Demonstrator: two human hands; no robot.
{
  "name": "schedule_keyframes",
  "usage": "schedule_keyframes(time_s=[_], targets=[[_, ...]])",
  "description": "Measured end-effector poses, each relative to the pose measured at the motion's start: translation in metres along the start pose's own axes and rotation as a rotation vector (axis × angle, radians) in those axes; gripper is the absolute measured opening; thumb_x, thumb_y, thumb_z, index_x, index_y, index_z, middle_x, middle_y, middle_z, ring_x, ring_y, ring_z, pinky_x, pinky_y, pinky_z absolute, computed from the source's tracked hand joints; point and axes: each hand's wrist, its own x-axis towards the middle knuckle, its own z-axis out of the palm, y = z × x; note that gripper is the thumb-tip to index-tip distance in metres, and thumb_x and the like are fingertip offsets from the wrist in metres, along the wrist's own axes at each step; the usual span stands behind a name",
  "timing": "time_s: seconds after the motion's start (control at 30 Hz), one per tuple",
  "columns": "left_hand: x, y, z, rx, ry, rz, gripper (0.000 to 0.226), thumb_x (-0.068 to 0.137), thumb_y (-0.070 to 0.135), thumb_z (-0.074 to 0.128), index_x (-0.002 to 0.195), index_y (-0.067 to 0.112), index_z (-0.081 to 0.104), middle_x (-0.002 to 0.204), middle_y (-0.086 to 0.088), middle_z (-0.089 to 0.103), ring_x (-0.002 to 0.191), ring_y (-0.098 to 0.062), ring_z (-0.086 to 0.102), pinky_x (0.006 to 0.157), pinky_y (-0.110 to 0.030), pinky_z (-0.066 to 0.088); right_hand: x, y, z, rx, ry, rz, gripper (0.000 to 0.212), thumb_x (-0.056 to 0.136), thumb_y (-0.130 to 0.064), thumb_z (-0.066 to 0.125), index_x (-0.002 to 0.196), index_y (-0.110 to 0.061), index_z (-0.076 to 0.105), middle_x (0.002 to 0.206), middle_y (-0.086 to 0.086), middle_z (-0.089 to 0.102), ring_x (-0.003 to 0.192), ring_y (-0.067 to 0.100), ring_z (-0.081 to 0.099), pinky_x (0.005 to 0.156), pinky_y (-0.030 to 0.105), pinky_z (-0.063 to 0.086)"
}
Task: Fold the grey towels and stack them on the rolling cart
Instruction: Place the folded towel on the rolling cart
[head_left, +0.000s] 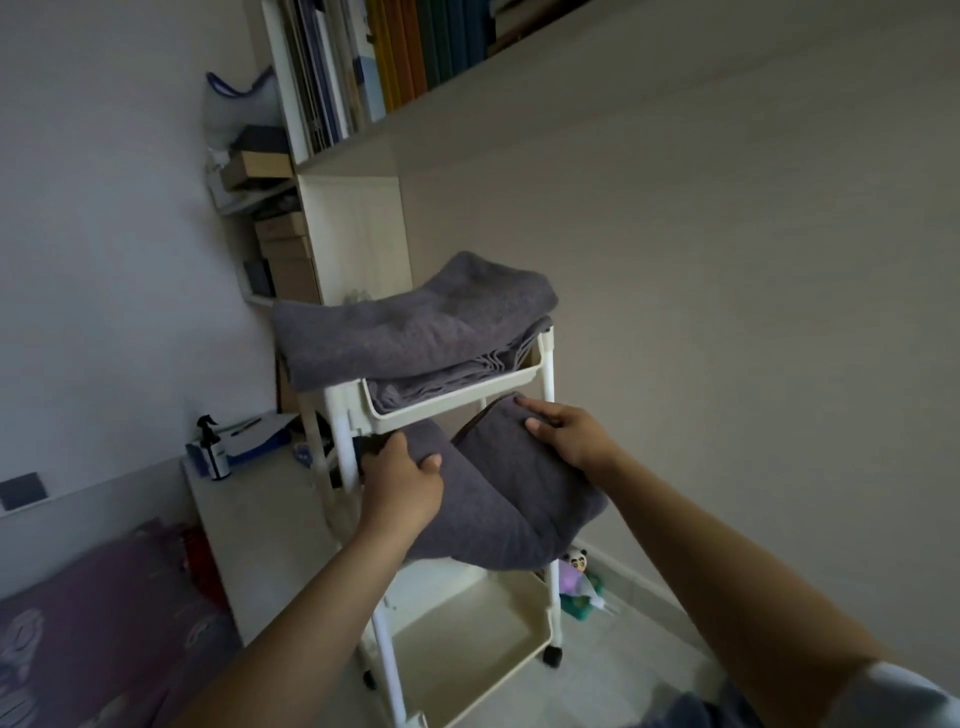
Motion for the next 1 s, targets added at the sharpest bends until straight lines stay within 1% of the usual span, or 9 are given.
schedule_keyframes(time_s=[0.17, 0.23, 0.33, 0.47, 0.57, 0.67, 0.73, 0.87, 1.0], targets=[[0.011, 0.006, 0.003, 0.008, 0.118, -0.060, 0.047, 0.097, 0.019, 0.046, 0.140, 0.003, 0.036, 0.143, -0.018, 0.040, 0.129, -0.034, 0.041, 0.102, -0.035, 0.036, 0.027, -0.012, 0.019, -0.012, -0.034, -0.018, 0.032, 0.093, -0.018, 0.055, 0.125, -0.018, 0.060, 0.124, 0.001, 0.062, 0.109, 0.010, 0.055, 0.090, 0.017, 0.035], [0.017, 0.005, 0.005, 0.020, 0.168, -0.078, 0.044, 0.097, 0.016, 0.045, 0.137, 0.000, 0.039, 0.139, -0.020, 0.044, 0.125, -0.035, 0.045, 0.100, -0.036, 0.037, 0.034, -0.019, 0.023, -0.058, -0.028, -0.021, 0.032, 0.093, -0.018, 0.054, 0.125, -0.015, 0.059, 0.125, 0.003, 0.061, 0.115, 0.016, 0.054, 0.090, 0.017, 0.034], [0.020, -0.004, 0.016, 0.164, 0.223, -0.093, 0.046, 0.097, 0.016, 0.044, 0.140, 0.003, 0.034, 0.143, -0.024, 0.035, 0.126, -0.036, 0.042, 0.101, -0.039, 0.037, 0.044, -0.020, 0.037, -0.169, -0.061, -0.057, 0.036, 0.093, -0.018, 0.053, 0.129, -0.013, 0.055, 0.133, 0.006, 0.055, 0.123, 0.022, 0.049, 0.095, 0.021, 0.032], [0.028, -0.016, 0.033, 0.456, 0.128, -0.121, 0.063, 0.092, 0.033, 0.045, 0.146, 0.012, 0.020, 0.149, -0.023, 0.014, 0.129, -0.041, 0.032, 0.101, -0.047, 0.038, 0.053, -0.008, 0.050, -0.360, -0.135, -0.114, 0.043, 0.094, -0.020, 0.049, 0.136, -0.020, 0.046, 0.140, 0.006, 0.048, 0.128, 0.026, 0.044, 0.105, 0.027, 0.029], [0.036, -0.021, 0.033, 0.532, 0.018, -0.163, 0.079, 0.087, 0.055, 0.049, 0.146, 0.012, 0.018, 0.147, -0.022, 0.013, 0.127, -0.042, 0.034, 0.098, -0.048, 0.040, 0.058, -0.002, 0.048, -0.385, -0.403, 0.015, 0.058, 0.091, -0.024, 0.048, 0.145, -0.031, 0.027, 0.152, 0.000, 0.031, 0.137, 0.024, 0.031, 0.111, 0.034, 0.022], [0.045, -0.014, 0.026, 0.404, -0.017, -0.241, 0.073, 0.083, 0.046, 0.063, 0.138, 0.008, 0.034, 0.139, -0.020, 0.036, 0.122, -0.038, 0.043, 0.088, -0.039, 0.041, 0.062, 0.000, 0.039, -0.438, -0.610, 0.048, 0.083, 0.080, -0.022, 0.067, 0.147, -0.033, 0.019, 0.152, -0.001, 0.027, 0.138, 0.023, 0.029, 0.113, 0.038, 0.024], [0.050, -0.011, 0.020, 0.263, 0.034, -0.245, 0.053, 0.085, 0.033, 0.065, 0.129, 0.009, 0.049, 0.132, -0.015, 0.052, 0.118, -0.032, 0.051, 0.081, -0.032, 0.039, 0.065, 0.000, 0.030, -0.328, -0.541, 0.019, 0.085, 0.073, -0.014, 0.074, 0.144, -0.030, 0.030, 0.147, 0.001, 0.036, 0.133, 0.023, 0.036, 0.110, 0.038, 0.031], [0.055, -0.018, 0.022, -0.282, 0.270, -0.221, 0.052, 0.079, 0.018, 0.074, 0.125, 0.003, 0.055, 0.128, -0.014, 0.059, 0.115, -0.030, 0.056, 0.096, -0.033, 0.045, 0.071, -0.005, 0.017, 0.109, -0.357, 0.022, 0.058, 0.075, -0.001, 0.071, 0.129, -0.012, 0.053, 0.129, 0.007, 0.055, 0.120, 0.024, 0.051, 0.097, 0.030, 0.041], [0.070, -0.021, 0.029, -0.402, 0.426, -0.259, 0.064, 0.075, 0.027, 0.077, 0.125, -0.005, 0.052, 0.129, -0.017, 0.056, 0.116, -0.032, 0.056, 0.099, -0.042, 0.046, 0.079, -0.006, 0.026, 0.105, -0.204, 0.006, 0.063, 0.076, -0.004, 0.071, 0.133, -0.010, 0.046, 0.135, 0.006, 0.051, 0.125, 0.023, 0.045, 0.103, 0.031, 0.035]])
